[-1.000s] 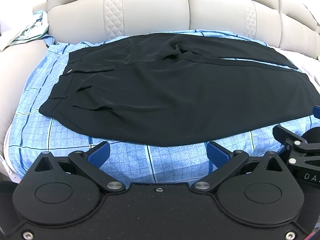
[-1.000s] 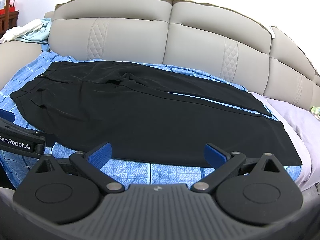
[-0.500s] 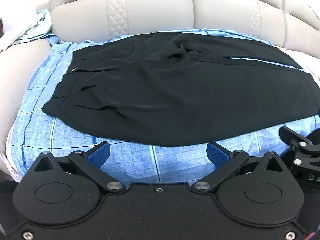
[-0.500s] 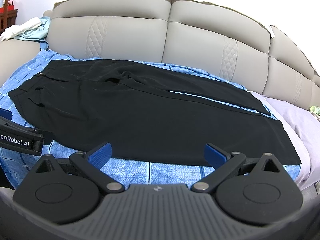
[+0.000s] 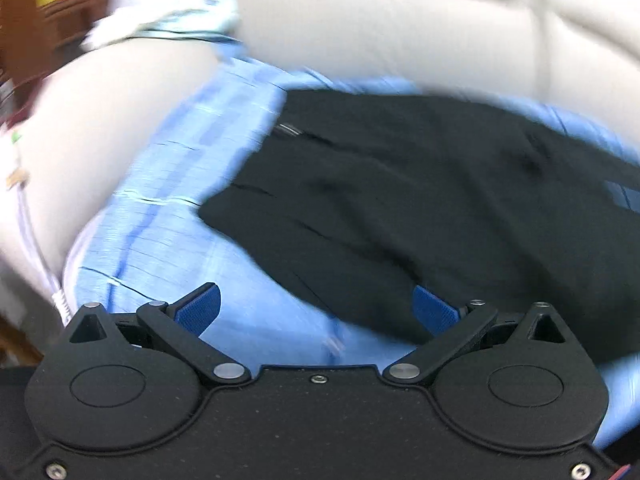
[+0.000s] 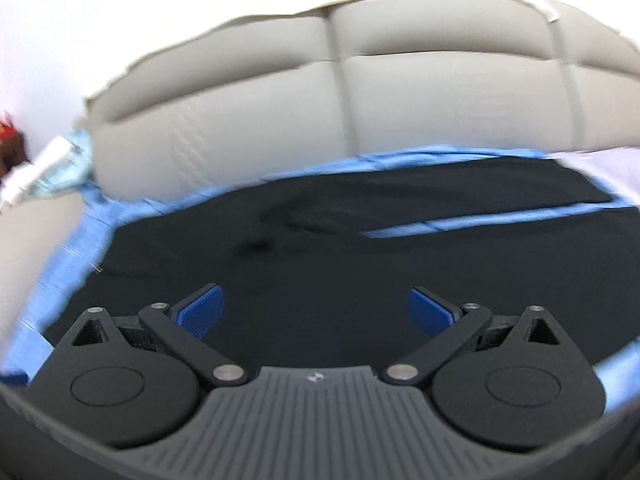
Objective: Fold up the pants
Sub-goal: 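Move both grippers to the trouser end and close them on the fabric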
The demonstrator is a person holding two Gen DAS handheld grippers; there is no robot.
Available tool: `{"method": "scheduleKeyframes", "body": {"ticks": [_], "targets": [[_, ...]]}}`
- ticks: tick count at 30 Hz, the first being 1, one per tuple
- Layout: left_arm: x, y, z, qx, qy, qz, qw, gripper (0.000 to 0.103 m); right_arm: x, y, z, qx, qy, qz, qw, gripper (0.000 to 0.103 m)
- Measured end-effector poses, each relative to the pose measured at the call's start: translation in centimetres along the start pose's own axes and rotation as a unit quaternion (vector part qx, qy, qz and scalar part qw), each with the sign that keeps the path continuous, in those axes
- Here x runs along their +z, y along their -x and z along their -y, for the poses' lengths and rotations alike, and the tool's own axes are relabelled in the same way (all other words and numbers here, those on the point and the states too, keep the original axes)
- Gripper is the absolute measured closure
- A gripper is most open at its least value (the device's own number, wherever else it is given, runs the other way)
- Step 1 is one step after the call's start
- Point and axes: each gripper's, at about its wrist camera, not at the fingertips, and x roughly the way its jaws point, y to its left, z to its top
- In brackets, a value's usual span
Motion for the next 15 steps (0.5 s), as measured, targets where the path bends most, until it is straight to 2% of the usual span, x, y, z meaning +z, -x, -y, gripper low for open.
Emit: {"method": "scheduleKeyframes", "body": {"ticks": [2,4,7,10,12,14,15], "targets": [[0.5,-0.9,-2.3,-0.001,0.053,0.024,0.9983,0.000,1.6,-2.4,-1.6,0.041,-0.002,-0.005,0.999,0.000],[1.0,-2.1,-4.0,-0.005,0.087,0.022,0.9960,0.001,3.1,-4.9,-3.9,0.069,0.015,-0.011,0.997,0.001],[1.5,-3.9,-5.7,-0.014,0.118,0.028,0.9925,0.013,5.1,-8.7,-8.2,0.107,0.063,-0.014,0.992,0.005],[1.7,-5.7,-6.8,-0.023,0.145,0.040,0.9884,0.028,6.6,-13.0,-12.9,0.153,0.098,-0.033,0.983,0.010],[1.2,-6.5,-7.4,-0.027,0.153,0.051,0.9864,0.048,7.3,-15.4,-16.5,0.175,0.114,-0.048,0.977,0.014],[0.8,-7.3,-8.1,-0.028,0.163,0.062,0.9843,0.061,7.5,-18.3,-20.0,0.190,0.129,-0.071,0.971,0.017],[0.6,-7.6,-8.4,-0.028,0.169,0.070,0.9827,0.063,7.5,-19.6,-21.5,0.195,0.132,-0.081,0.968,0.020]]}}
